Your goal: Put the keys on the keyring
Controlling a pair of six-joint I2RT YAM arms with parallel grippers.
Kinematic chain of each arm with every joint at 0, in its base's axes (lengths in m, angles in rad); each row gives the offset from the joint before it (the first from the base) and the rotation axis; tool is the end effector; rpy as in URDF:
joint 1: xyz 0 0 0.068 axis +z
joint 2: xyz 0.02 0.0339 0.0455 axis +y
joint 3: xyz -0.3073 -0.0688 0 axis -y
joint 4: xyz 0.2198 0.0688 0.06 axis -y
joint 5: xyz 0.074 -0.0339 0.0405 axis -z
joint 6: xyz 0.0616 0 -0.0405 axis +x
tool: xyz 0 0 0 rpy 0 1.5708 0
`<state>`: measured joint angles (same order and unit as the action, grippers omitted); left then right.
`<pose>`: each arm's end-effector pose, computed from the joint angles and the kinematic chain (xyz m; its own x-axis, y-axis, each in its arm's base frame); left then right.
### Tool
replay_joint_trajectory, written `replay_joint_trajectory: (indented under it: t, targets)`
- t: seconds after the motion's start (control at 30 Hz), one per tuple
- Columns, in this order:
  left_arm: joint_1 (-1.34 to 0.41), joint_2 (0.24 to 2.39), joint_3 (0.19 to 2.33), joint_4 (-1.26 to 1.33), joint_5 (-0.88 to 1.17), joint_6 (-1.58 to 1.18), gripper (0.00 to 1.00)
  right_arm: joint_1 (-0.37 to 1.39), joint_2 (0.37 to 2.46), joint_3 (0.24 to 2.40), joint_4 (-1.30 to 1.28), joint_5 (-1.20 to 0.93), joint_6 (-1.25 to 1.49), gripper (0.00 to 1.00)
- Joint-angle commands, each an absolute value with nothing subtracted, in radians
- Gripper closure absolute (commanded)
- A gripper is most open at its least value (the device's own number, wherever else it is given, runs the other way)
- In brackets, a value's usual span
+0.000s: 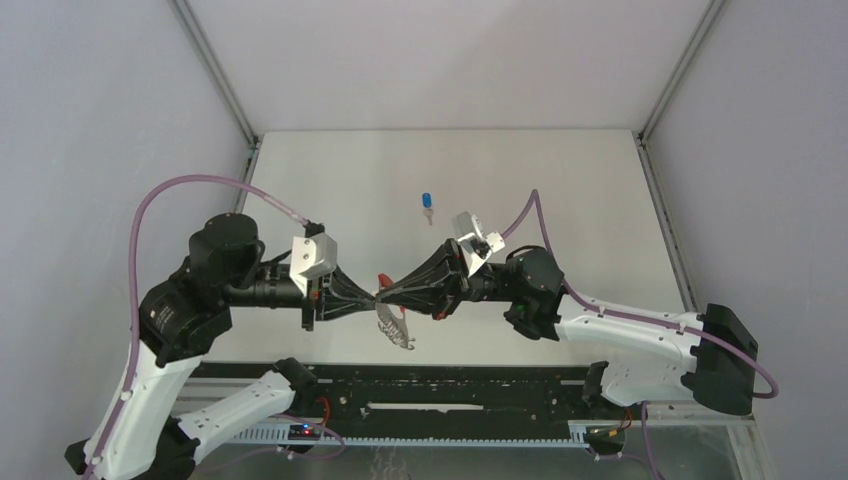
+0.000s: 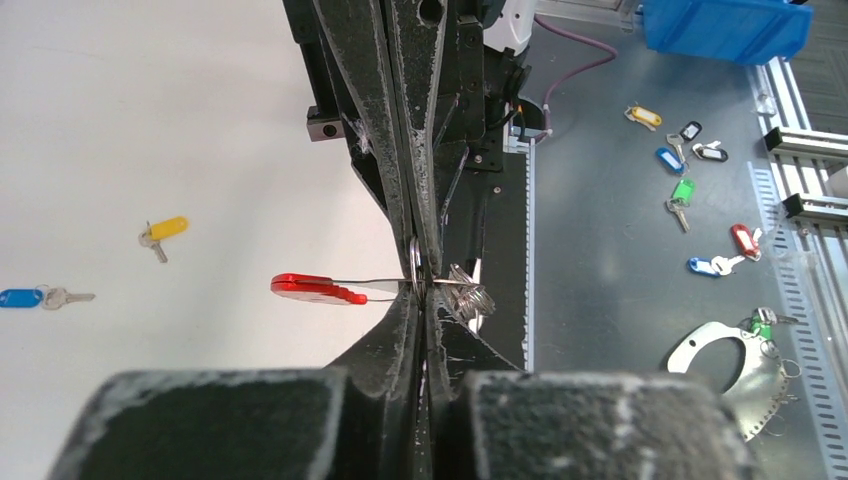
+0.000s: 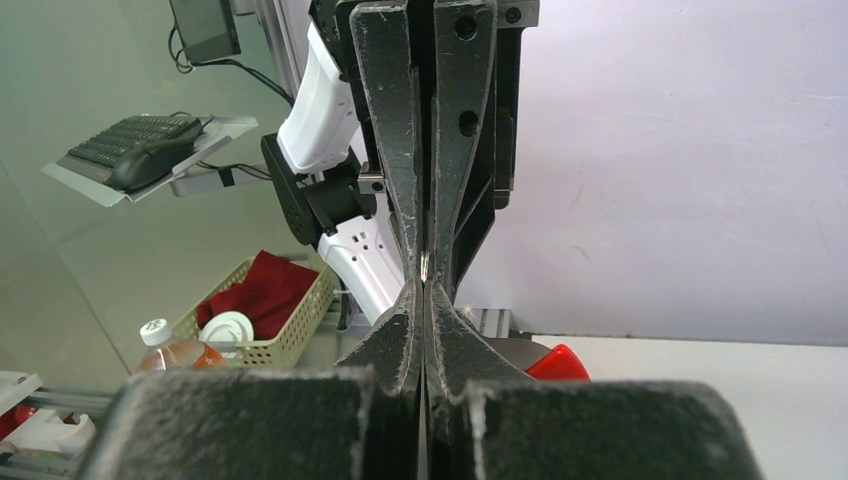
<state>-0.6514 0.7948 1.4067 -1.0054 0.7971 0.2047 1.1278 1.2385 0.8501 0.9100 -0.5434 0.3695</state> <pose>0.0197 -0.0704 0.4633 -0.1056 0.2592 -0.9600 0.9912 0.1046 -0.0808 0.0809 0.2447 0.4394 -0.1495 0.4060 -0.9016 -0.9775 -0.1981 0.0729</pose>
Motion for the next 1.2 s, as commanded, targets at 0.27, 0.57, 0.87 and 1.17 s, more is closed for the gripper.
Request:
replay_joint_trajectory:
  t: [0.27, 0.57, 0.87, 1.17]
  targets:
    - [-0.65, 0.775, 1.351, -0.907, 0.846, 0.187, 1.0, 1.149, 1.24, 0.889, 0.884, -0.557, 0.328, 1.0]
    - [-0.65, 0.779, 1.371, -0.897, 0.835, 0.206, 0.93, 1.15, 1.241, 0.897, 0.881, -0.564, 0.326, 1.0]
    - [-0.65, 0.765, 1.361, -0.906, 0.808, 0.251, 1.0, 1.15, 1.232, 0.897, 0.86, -0.579, 0.32, 0.98]
    - [-0.651, 0.738, 1.346, -0.962, 0.698, 0.496, 1.0, 1.147, 1.188, 0.911, 0.778, -0.566, 0.239, 0.65]
